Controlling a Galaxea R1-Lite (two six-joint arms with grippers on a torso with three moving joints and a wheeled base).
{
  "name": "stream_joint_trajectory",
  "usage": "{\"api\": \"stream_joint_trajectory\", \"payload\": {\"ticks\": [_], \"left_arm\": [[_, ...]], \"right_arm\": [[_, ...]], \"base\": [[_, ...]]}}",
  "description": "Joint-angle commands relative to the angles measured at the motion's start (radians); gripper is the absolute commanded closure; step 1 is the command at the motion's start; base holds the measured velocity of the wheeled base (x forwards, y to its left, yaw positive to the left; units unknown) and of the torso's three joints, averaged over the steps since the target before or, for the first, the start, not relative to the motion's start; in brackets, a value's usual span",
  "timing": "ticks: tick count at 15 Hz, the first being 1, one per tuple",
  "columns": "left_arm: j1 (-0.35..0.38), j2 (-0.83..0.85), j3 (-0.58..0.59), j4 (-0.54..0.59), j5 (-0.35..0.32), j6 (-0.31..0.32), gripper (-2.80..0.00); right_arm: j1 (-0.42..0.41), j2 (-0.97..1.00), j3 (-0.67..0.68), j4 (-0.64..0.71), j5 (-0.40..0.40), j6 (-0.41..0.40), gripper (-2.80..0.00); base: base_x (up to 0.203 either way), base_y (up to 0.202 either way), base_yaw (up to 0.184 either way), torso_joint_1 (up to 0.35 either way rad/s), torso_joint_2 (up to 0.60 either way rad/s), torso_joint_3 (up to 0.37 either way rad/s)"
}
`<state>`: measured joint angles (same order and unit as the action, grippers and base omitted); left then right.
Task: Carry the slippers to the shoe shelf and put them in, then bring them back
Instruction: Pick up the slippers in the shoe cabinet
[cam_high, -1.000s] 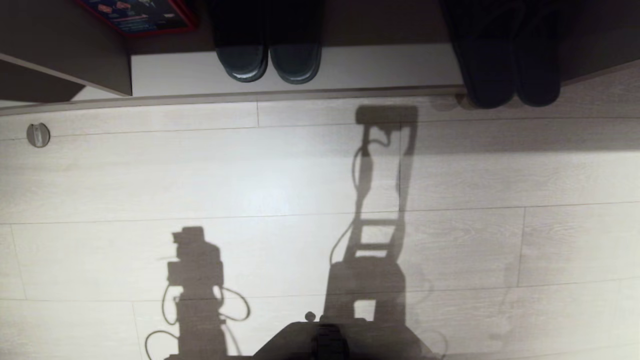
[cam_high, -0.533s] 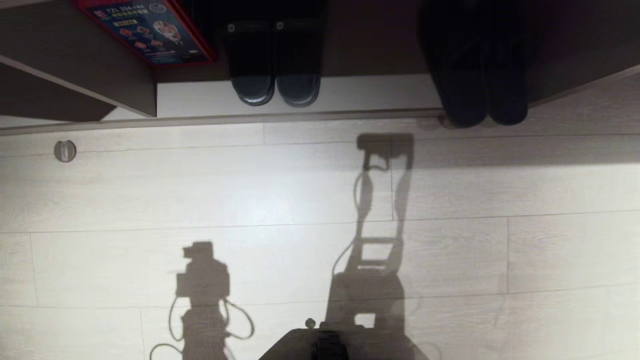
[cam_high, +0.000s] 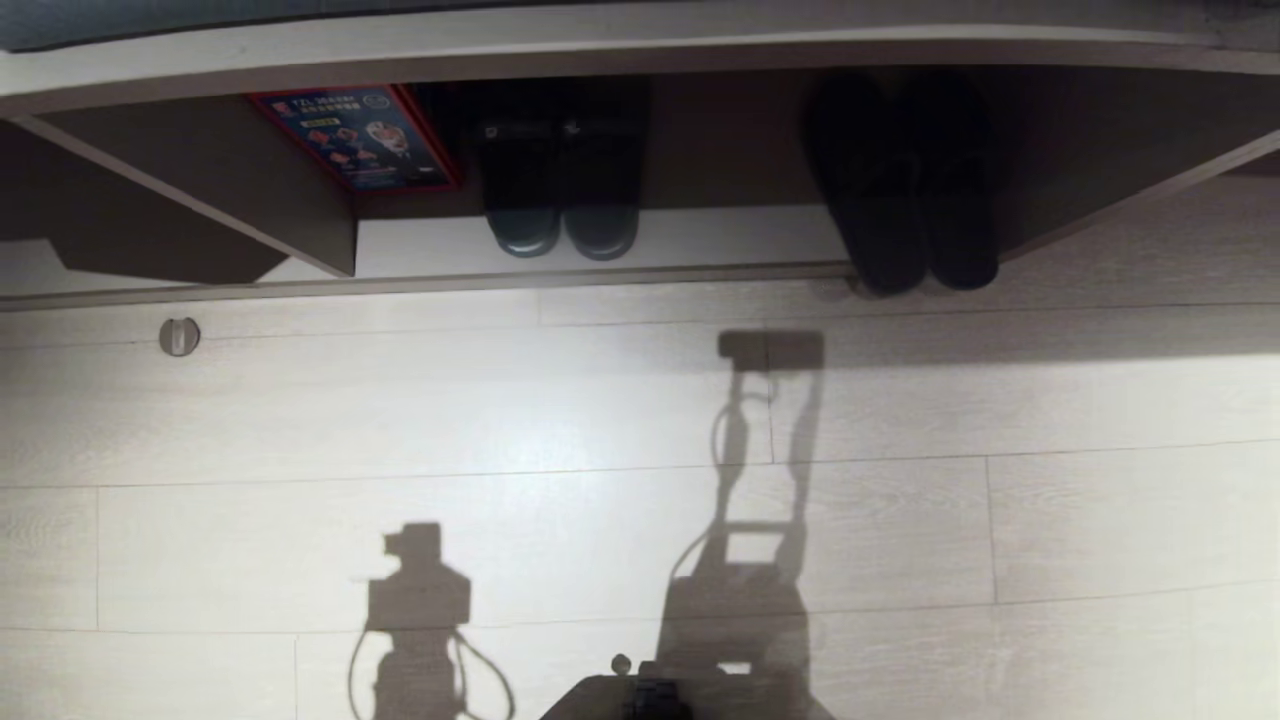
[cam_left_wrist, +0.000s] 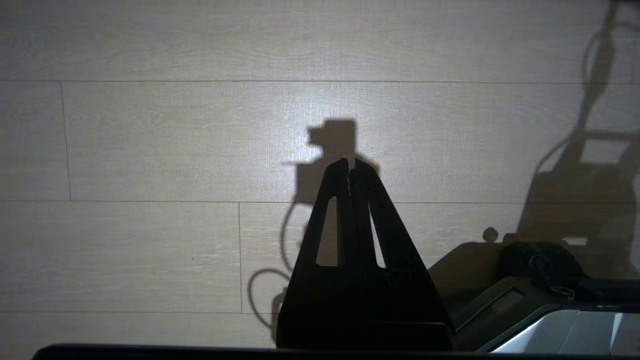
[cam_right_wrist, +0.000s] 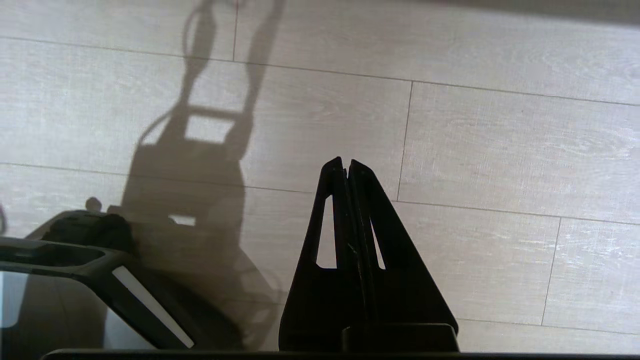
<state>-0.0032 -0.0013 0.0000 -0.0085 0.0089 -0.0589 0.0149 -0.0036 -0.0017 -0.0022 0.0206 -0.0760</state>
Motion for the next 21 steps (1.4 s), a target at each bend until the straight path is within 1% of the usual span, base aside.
{"api": "stream_joint_trajectory", "payload": {"ticks": [1, 21], "left_arm": [[0.000, 0.001, 0.001, -0.001, 0.000, 0.000, 0.00], [0.000, 0.001, 0.000, -0.001, -0.001, 0.002, 0.00]], "right_arm": [[0.000, 0.004, -0.001, -0.001, 0.001, -0.003, 0.00], [0.000, 0.004, 0.000, -0.002, 0.000, -0.013, 0.00]], "base": [[0.000, 0.000, 0.000, 0.002, 0.00, 0.203], [0.000, 0.000, 0.000, 0.002, 0.00, 0.204]]}}
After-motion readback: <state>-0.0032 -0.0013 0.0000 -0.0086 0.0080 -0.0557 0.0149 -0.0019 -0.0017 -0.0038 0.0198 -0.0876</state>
